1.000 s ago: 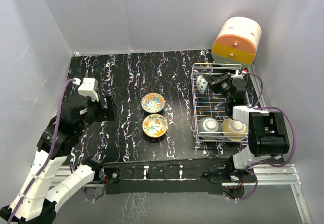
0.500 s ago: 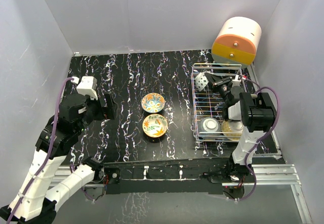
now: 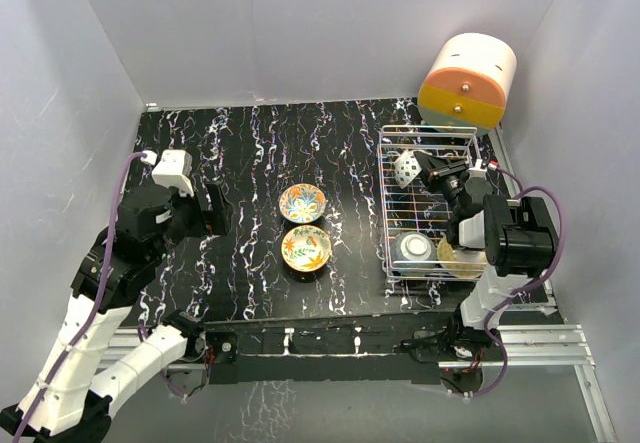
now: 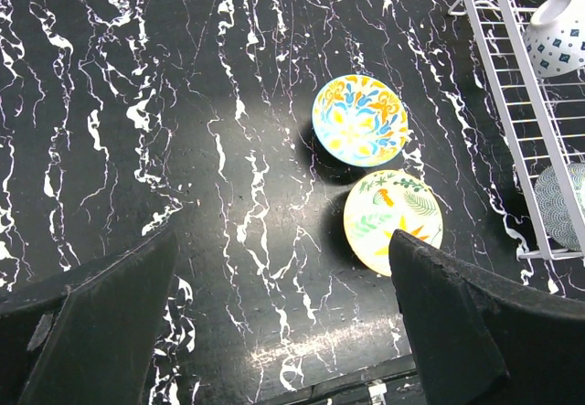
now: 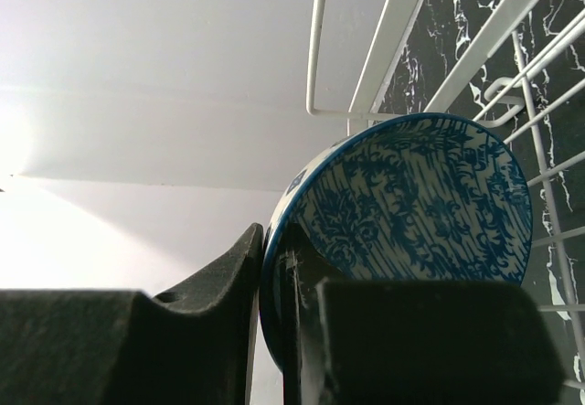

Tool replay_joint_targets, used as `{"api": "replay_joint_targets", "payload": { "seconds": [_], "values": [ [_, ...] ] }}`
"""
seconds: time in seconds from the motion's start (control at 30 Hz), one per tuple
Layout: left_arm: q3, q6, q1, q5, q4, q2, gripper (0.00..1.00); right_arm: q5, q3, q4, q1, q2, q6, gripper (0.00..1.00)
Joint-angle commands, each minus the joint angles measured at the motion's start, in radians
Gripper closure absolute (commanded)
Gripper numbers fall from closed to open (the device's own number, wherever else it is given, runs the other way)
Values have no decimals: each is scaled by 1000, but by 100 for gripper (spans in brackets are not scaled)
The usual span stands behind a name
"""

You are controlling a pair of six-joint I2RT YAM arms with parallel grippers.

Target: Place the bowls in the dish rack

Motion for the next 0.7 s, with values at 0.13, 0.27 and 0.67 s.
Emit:
{"api": "replay_joint_targets", "payload": {
  "seconds": [0.13,0.27,0.67],
  "values": [
    [-4,-12,-4,12,17,-4,3,15,-17,-154,-19,-75,-28,87],
    [-5,-13,-4,12,12,-7,3,12,-26,-49,-21,-37,-17,92],
    [18,-20,-4,6,7,14,3,70,104,372,-3,160,78,92]
  ]
}}
